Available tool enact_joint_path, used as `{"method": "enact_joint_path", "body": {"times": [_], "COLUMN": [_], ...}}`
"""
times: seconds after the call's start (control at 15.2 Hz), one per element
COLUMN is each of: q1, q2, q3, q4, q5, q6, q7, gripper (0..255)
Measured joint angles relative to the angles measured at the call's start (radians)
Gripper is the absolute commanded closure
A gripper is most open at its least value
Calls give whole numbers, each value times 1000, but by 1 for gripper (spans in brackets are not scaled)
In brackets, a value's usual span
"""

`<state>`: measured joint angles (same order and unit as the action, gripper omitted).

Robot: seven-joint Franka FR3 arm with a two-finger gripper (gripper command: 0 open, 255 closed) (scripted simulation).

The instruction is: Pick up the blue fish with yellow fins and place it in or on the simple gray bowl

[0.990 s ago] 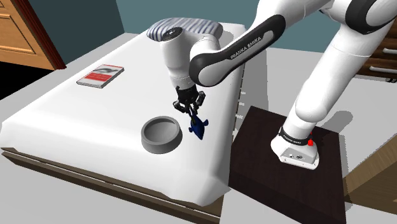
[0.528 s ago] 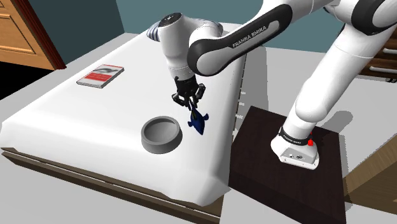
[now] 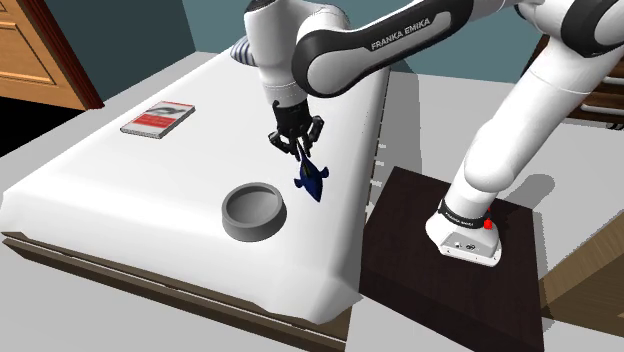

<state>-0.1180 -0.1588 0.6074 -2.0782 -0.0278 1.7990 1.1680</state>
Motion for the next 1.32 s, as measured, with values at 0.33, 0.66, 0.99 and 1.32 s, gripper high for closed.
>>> {"method": "enact_joint_path", "body": {"times": [0.33, 0.66, 0.99, 1.32], "q1": [1, 61, 160, 160], "q2": [82, 345, 551, 565], "q3": [22, 65, 56, 52], "q4": [125, 419, 674, 635], "q5": [-41, -184, -293, -302], "q6": [-61, -160, -254, -206], "q7": [38, 160, 221, 234], "gripper": [255, 255, 255, 255]}}
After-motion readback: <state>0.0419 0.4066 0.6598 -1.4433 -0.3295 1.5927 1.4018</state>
